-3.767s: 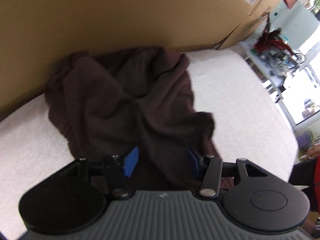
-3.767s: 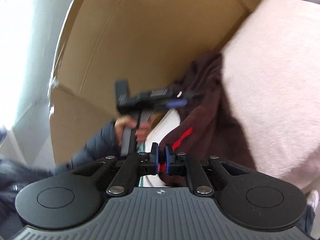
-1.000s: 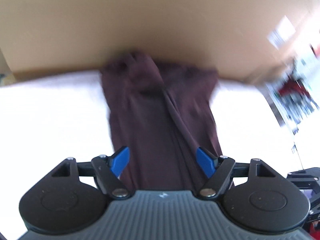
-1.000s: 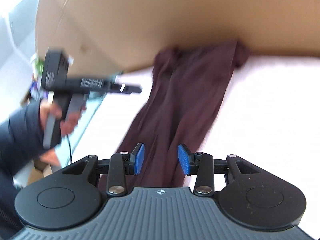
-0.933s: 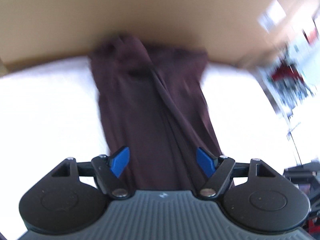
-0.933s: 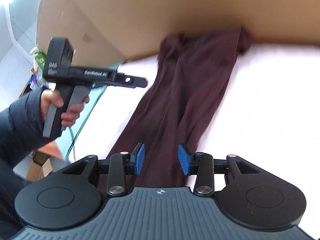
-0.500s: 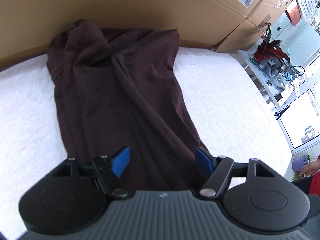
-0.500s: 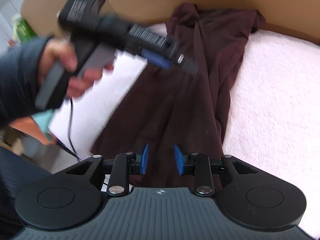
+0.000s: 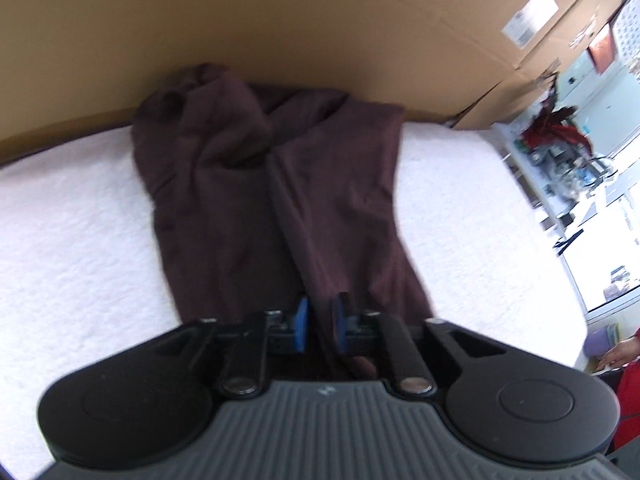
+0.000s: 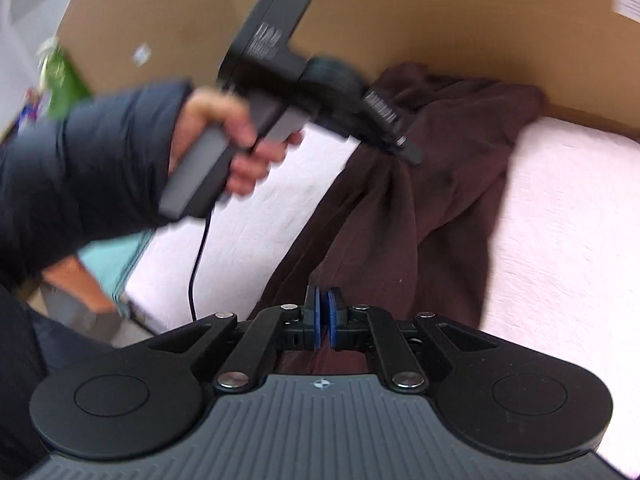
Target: Fold clothes
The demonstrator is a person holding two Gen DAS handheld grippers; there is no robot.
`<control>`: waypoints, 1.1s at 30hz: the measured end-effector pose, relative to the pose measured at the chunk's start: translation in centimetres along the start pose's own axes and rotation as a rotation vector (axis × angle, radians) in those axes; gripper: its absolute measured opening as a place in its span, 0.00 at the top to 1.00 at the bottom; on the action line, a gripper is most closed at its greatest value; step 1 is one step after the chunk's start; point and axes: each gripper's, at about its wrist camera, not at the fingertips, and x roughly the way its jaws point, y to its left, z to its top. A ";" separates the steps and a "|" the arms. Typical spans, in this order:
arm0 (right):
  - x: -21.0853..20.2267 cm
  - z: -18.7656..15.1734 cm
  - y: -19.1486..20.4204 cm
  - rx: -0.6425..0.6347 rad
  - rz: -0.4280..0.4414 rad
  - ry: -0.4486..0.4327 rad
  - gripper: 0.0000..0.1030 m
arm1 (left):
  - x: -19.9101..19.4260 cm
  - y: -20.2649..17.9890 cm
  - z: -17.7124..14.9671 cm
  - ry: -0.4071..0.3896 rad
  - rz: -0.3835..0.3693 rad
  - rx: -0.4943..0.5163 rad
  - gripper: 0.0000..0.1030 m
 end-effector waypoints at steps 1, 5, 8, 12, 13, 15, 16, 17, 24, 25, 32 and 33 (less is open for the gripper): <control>1.4 -0.2 0.3 -0.029 -0.006 0.040 0.94 | 0.0 0.5 -0.2 0.005 0.014 -0.010 0.60; 3.1 -0.7 0.2 -0.022 0.042 0.060 0.85 | -1.5 2.3 -1.1 -0.004 0.035 -0.052 0.60; 0.8 -0.5 -1.1 0.083 0.123 -0.010 0.83 | -3.0 1.7 -1.9 -0.009 0.023 -0.012 0.60; -3.6 -0.8 -5.4 0.266 0.093 -0.133 0.71 | -3.4 0.1 -3.2 0.017 -0.027 0.055 0.47; -3.9 -1.1 -6.1 0.271 0.065 -0.129 0.65 | -3.3 -0.5 -3.5 0.028 -0.041 0.074 0.47; -3.4 -1.8 -7.1 0.280 0.058 -0.086 0.59 | -2.8 -1.3 -4.0 0.037 -0.053 0.099 0.45; -3.1 -2.2 -7.3 0.286 0.062 -0.067 0.59 | -2.6 -1.3 -4.0 0.039 -0.056 0.090 0.45; -2.7 -2.4 -7.3 0.289 0.067 -0.046 0.59 | -2.4 -1.3 -4.1 0.040 -0.058 0.079 0.45; -2.1 -2.7 -6.5 0.273 0.079 0.009 0.99 | -3.3 0.3 -3.5 0.005 -0.015 0.019 0.41; -3.6 -2.1 -6.2 0.243 0.070 -0.024 0.99 | -3.6 0.4 -3.4 0.000 -0.012 0.016 0.41; -5.4 -0.2 -3.6 -0.030 -0.005 0.036 0.98 | -3.3 0.1 -3.7 0.018 -0.016 0.030 0.40; -4.0 -0.7 -3.7 -0.029 0.024 0.101 0.92 | -3.1 0.0 -3.9 0.024 -0.016 0.038 0.40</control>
